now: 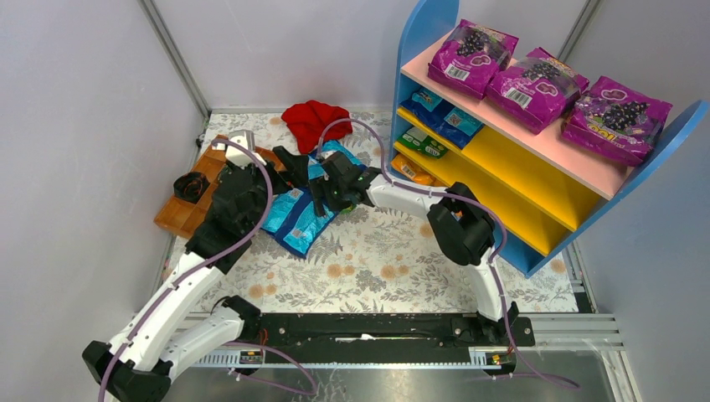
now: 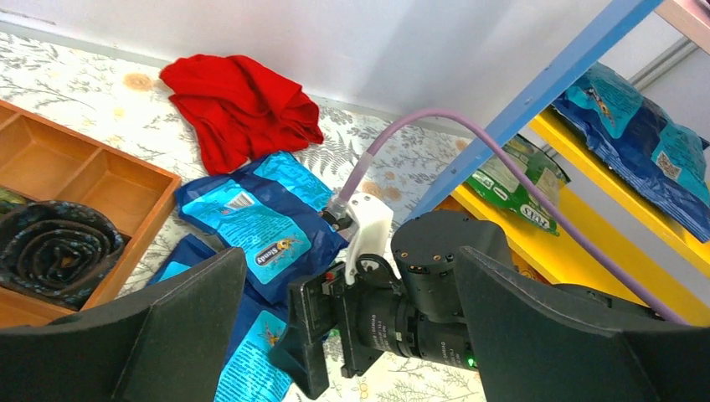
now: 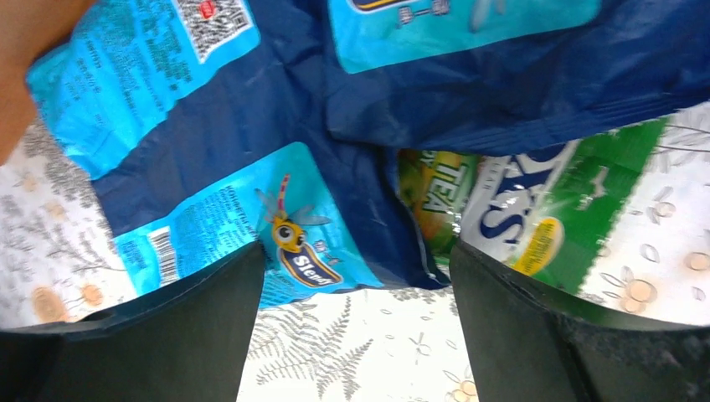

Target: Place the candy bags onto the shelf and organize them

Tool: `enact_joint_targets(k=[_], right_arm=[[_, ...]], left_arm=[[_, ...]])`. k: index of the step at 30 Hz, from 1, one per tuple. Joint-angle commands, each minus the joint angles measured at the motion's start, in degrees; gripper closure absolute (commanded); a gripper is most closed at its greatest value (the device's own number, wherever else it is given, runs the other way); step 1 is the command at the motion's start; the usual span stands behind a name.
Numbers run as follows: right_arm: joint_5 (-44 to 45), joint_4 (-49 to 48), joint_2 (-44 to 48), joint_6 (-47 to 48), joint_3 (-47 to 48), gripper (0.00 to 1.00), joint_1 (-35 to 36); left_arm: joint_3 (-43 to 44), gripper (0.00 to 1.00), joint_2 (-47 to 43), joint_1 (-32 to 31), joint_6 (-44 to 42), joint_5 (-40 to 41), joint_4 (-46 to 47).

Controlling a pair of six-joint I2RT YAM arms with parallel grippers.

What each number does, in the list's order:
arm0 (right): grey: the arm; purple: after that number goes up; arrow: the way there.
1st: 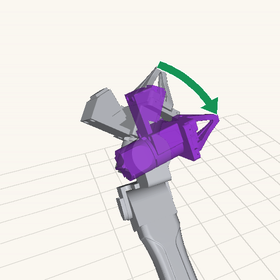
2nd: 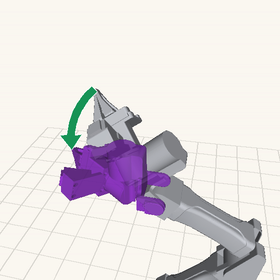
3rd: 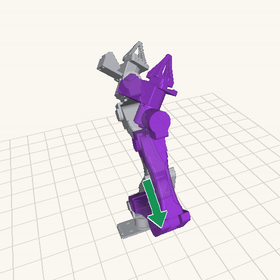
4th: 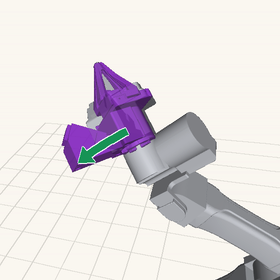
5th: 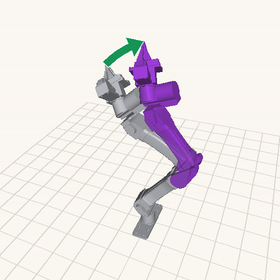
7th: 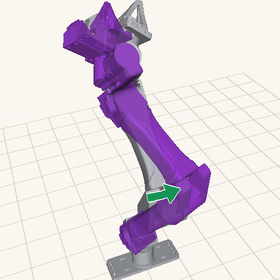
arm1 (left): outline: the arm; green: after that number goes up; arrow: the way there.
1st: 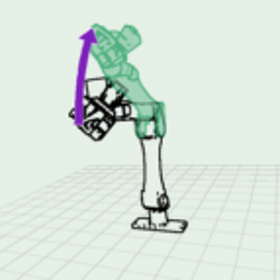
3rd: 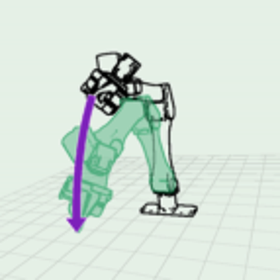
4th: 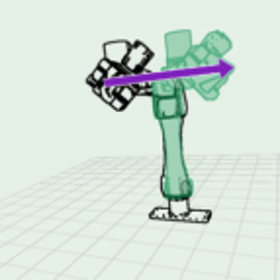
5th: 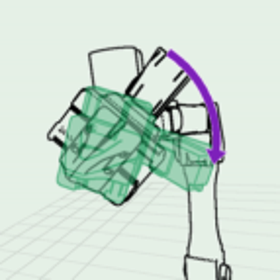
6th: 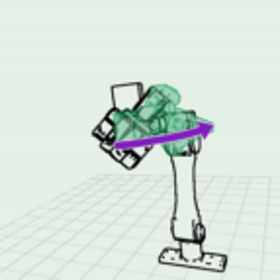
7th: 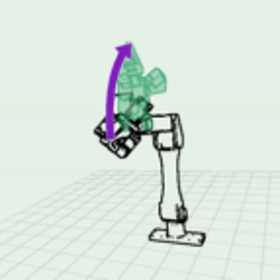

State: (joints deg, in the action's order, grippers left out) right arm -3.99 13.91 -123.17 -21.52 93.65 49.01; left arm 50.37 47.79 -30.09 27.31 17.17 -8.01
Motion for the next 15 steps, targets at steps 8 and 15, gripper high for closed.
enact_joint_targets(k=[8, 15], right_arm=[[20.5, 12.0, -2.4, 13.8, 15.5, 0.10, 0.3], [23.7, 9.9, -7.6, 27.7, 19.9, 0.07, 3.6]], left_arm=[[1.8, 0.01, -7.2, -0.4, -3.3, 10.6, 1.4], [1.3, 0.01, -7.2, -1.7, -3.8, 11.6, 1.4]])
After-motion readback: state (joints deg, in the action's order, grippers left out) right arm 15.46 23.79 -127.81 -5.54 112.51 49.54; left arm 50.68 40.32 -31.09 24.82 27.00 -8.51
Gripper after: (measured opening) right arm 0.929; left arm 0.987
